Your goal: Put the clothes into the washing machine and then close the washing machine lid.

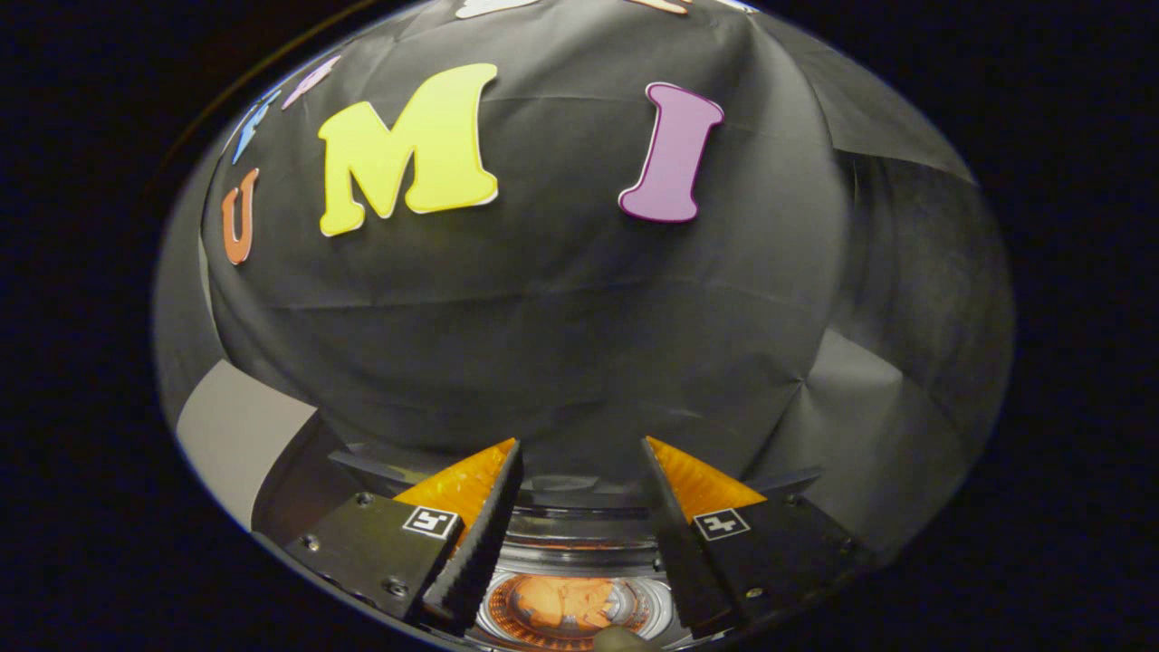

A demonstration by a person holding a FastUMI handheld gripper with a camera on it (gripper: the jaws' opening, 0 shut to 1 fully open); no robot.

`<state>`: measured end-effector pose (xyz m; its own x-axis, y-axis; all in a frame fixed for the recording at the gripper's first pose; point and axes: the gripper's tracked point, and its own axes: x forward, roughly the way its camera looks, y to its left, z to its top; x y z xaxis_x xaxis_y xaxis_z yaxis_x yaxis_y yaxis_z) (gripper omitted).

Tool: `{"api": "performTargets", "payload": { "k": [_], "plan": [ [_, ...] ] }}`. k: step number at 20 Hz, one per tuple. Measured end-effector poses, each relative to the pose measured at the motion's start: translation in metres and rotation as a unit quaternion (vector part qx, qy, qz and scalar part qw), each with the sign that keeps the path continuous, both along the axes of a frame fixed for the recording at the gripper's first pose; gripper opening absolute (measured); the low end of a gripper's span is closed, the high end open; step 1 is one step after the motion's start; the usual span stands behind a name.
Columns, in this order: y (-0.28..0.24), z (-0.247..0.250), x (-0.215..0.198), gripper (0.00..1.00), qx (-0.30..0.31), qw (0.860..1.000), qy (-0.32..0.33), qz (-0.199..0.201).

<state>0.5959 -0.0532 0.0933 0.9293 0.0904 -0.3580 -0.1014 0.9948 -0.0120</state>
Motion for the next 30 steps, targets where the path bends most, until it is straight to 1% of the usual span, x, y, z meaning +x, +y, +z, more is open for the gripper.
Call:
{"api": "performTargets", "payload": {
  "k": [4, 5, 6, 7, 8, 17, 30],
  "plan": [
    [0.004, -0.017, 0.009, 0.80, 0.009, 1.000, 0.024, -0.010],
    [0.005, -0.014, 0.016, 0.80, 0.011, 1.000, 0.013, -0.012],
    [0.001, -0.022, 0.021, 0.80, 0.003, 1.000, 0.022, -0.020],
    [0.004, -0.017, 0.023, 0.83, 0.009, 1.000, 0.008, -0.019],
    [0.004, -0.021, 0.023, 0.91, 0.011, 1.000, 0.013, -0.017],
    [0.002, -0.019, 0.005, 0.92, 0.016, 0.999, -0.030, -0.011],
    [-0.004, -0.030, -0.040, 0.92, 0.020, 0.996, -0.084, -0.002]
  ]
}}
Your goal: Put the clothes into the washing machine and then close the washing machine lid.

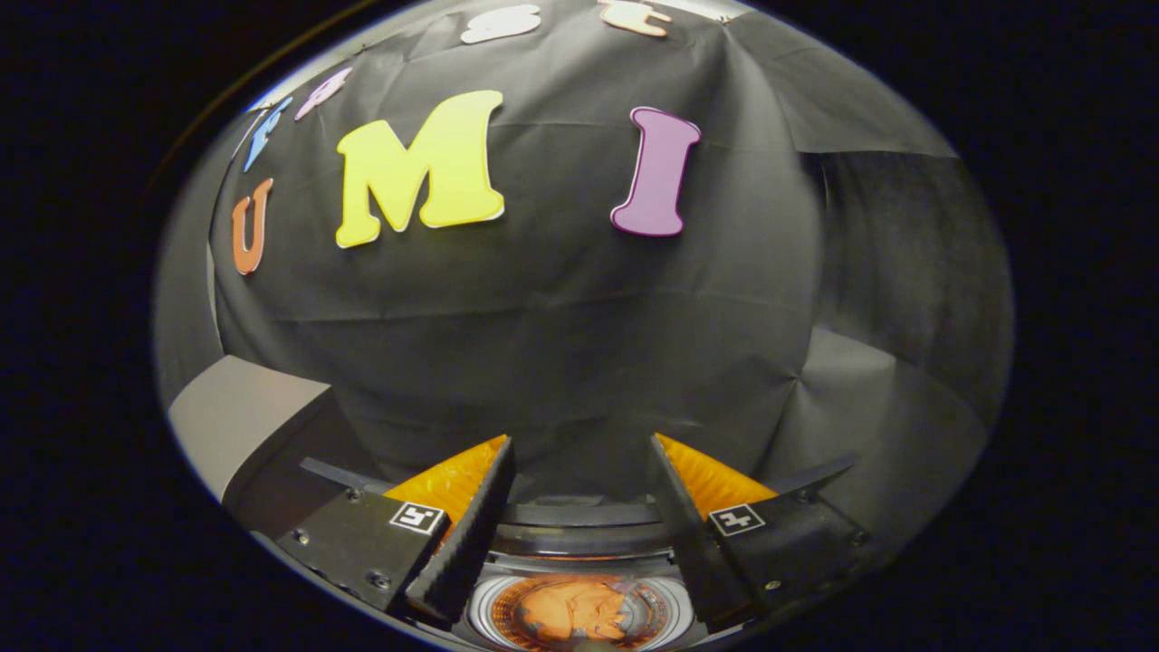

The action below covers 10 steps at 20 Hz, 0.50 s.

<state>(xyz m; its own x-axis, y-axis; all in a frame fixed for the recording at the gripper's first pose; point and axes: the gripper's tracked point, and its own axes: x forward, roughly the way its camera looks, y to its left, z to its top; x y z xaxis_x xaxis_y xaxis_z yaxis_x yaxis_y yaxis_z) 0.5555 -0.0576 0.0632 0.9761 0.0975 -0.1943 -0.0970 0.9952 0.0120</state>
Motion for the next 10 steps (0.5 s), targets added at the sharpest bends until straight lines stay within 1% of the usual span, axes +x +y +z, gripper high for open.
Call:
{"api": "performTargets", "payload": {
  "k": [4, 8, 10],
  "plan": [
    [-0.001, -0.007, -0.015, 0.92, 0.003, 1.000, -0.011, 0.007],
    [-0.001, -0.009, -0.021, 0.91, 0.001, 0.999, -0.041, 0.012],
    [-0.002, -0.014, -0.026, 0.92, 0.004, 0.999, -0.033, 0.008]
  ]
}}
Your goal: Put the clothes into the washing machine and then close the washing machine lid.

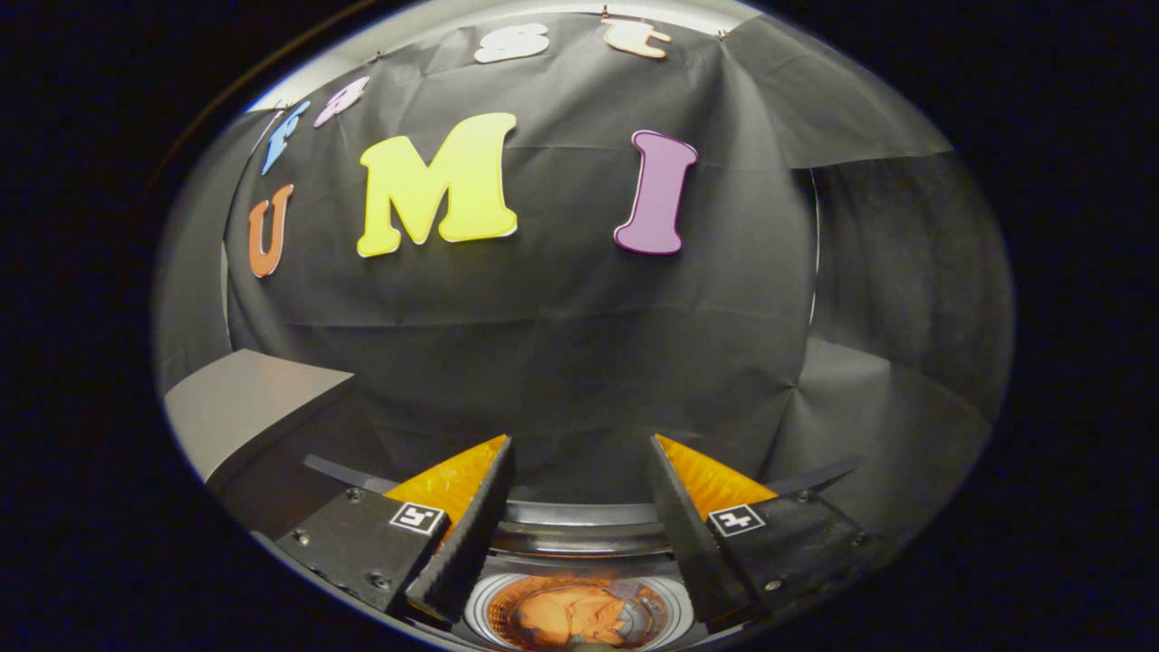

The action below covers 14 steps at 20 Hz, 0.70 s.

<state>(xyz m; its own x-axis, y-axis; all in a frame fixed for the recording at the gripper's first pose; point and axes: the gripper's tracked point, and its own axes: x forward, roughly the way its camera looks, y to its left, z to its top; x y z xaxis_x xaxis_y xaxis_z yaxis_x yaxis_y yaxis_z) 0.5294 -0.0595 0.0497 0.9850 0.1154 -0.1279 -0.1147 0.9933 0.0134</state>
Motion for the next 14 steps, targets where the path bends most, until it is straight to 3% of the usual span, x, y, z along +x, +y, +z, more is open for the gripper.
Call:
{"api": "performTargets", "payload": {
  "k": [11, 14],
  "plan": [
    [-0.005, -0.040, -0.052, 0.92, -0.006, 0.999, 0.028, -0.015],
    [-0.007, -0.074, -0.069, 0.93, -0.023, 0.997, 0.070, -0.015]
  ]
}}
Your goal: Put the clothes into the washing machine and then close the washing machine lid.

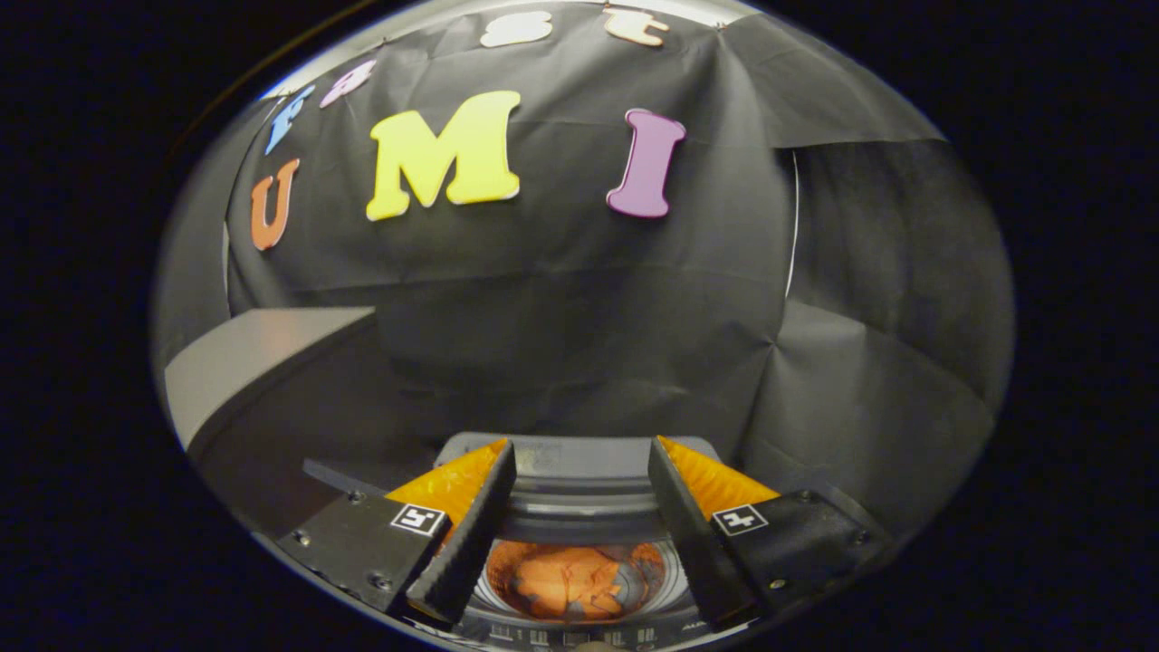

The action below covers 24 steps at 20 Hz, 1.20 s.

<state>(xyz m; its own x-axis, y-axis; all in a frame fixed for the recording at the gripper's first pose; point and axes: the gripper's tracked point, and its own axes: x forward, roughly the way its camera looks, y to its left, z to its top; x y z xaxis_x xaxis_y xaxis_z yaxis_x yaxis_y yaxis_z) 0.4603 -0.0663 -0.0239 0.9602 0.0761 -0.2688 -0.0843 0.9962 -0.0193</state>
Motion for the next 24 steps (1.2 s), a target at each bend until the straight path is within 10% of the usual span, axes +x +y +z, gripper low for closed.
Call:
{"api": "performTargets", "payload": {
  "k": [16, 24],
  "plan": [
    [-0.001, -0.025, -0.075, 0.93, 0.002, 1.000, 0.006, -0.003],
    [0.009, 0.004, -0.215, 0.93, 0.021, 0.997, -0.045, -0.057]
  ]
}}
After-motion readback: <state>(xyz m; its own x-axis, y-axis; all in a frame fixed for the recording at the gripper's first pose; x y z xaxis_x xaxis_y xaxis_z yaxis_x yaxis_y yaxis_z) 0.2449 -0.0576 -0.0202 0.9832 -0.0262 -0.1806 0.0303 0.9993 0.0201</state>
